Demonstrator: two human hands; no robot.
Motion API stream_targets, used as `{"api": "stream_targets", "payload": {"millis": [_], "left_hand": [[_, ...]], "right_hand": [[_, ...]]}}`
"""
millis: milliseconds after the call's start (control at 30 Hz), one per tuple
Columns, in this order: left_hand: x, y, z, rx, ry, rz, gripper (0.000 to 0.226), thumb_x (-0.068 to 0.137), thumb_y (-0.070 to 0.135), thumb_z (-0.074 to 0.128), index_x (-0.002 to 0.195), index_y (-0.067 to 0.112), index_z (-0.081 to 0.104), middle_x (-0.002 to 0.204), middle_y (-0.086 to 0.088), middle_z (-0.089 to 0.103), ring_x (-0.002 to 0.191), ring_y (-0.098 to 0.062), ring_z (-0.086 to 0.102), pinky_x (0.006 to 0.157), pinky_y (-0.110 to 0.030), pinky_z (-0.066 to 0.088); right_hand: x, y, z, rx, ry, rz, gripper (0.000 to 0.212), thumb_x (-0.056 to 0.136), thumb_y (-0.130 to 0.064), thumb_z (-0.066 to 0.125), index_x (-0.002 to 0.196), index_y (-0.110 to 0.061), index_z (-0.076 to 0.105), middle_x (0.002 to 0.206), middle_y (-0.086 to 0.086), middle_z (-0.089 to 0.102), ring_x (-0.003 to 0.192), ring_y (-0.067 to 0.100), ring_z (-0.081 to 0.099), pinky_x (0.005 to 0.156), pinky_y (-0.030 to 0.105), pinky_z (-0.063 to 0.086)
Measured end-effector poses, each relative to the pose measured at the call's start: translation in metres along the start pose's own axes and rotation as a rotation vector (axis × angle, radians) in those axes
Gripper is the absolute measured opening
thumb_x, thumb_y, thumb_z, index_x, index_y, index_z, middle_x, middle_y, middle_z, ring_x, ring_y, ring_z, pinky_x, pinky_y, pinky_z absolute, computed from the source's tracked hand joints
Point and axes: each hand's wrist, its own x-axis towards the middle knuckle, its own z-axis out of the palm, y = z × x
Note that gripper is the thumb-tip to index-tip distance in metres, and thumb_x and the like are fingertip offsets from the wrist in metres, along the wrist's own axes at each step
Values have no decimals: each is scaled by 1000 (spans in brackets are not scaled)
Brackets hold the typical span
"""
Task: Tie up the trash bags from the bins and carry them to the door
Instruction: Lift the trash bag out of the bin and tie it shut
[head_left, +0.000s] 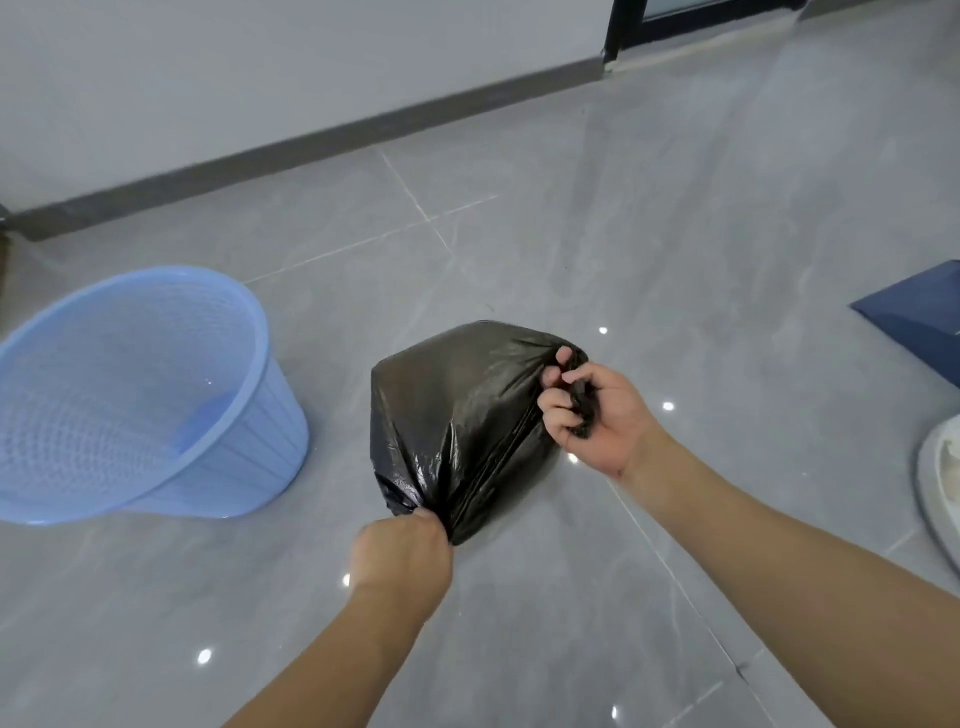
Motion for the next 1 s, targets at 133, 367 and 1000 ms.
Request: {"api": "stream_targets", "payload": {"millis": [133, 367, 1000], "left_hand": [[-4, 17, -24, 55, -33, 66, 28, 88, 2, 39, 111, 8, 54, 106, -7, 65, 94, -27, 66, 63, -30, 35], [-37, 29, -63, 63, 8, 385, 26, 93, 17, 36, 98, 11, 61, 77, -8, 34, 70, -27, 53, 46, -30, 18], [-47, -18, -154, -20, 403, 294, 32, 66, 12, 58, 78, 19, 28, 61, 2, 41, 48, -17, 31, 44, -31, 26]], "right_hand": [[2, -8, 7, -10, -56, -47, 35, 82, -5, 43, 102, -21, 67, 105, -3, 70, 57, 9, 55, 35, 16, 20], [11, -24, 5, -212, 125, -124, 26, 89, -6, 36, 93, -14, 60, 80, 4, 68, 51, 12, 55, 32, 16, 22], [-9, -43, 37, -205, 30, -196, 21, 92, -10, 44, 106, -12, 59, 101, 9, 72, 53, 12, 58, 30, 17, 24]]}}
